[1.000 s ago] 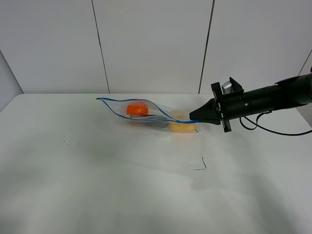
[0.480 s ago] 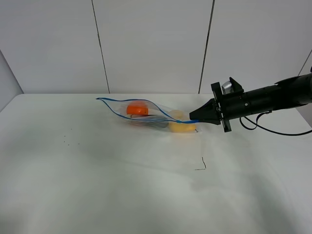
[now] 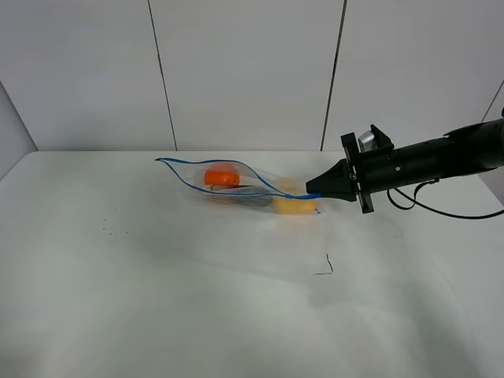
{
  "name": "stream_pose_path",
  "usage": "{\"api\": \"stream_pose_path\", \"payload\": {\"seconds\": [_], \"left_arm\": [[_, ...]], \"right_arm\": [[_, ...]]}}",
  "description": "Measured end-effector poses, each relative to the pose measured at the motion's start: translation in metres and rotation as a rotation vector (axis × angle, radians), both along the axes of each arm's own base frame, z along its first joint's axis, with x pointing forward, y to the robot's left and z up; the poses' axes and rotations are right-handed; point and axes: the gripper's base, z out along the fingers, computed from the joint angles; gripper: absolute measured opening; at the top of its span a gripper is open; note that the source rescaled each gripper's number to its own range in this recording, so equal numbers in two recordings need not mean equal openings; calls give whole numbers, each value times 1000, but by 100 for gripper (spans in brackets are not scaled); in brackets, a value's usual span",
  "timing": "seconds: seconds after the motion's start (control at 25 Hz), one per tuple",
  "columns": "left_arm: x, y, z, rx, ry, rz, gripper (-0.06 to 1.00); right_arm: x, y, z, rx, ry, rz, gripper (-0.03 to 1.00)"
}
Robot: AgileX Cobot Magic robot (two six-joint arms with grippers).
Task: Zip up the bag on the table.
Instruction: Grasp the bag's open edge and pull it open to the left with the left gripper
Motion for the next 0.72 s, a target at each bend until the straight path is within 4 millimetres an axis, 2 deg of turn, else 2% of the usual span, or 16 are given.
{"api": "stream_pose_path", "payload": {"seconds": [0.2, 0.36, 0.52, 0.72], "left_arm": [[39, -2, -10, 237, -11, -201, 80], [61, -16, -21, 183, -13, -317, 80], [70, -48, -35, 158, -35, -439, 80], [63, -98, -60, 128, -79, -596, 80]], "right_arm": [[0, 0, 0, 0, 0, 0, 0], [0, 0, 0, 0, 0, 0, 0], [0, 0, 0, -1, -4, 2, 0], [0, 0, 0, -1, -4, 2, 0]]}}
